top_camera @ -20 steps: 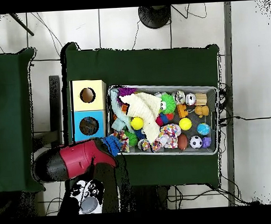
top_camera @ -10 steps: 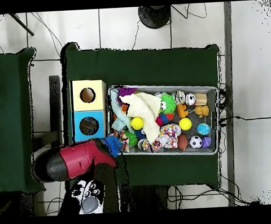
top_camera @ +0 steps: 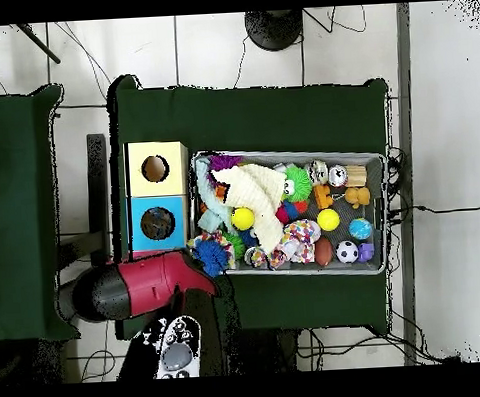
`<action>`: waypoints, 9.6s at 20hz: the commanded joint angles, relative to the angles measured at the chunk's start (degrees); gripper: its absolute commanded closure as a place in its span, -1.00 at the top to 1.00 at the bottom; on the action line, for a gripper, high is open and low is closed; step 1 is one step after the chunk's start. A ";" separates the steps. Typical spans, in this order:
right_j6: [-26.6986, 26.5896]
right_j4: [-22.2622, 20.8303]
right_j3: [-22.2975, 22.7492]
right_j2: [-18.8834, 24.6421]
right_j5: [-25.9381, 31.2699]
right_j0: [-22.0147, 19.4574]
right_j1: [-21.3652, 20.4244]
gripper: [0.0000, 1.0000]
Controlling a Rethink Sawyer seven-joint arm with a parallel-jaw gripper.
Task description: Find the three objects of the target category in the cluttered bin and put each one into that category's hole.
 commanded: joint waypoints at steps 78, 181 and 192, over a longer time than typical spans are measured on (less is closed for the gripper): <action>-17.66 -49.50 -11.08 37.68 -1.23 -49.86 17.23 1.00; -33.48 -41.63 -0.09 47.96 8.25 -71.56 3.12 1.00; -31.05 -38.86 -0.02 50.96 6.90 -64.23 -0.27 1.00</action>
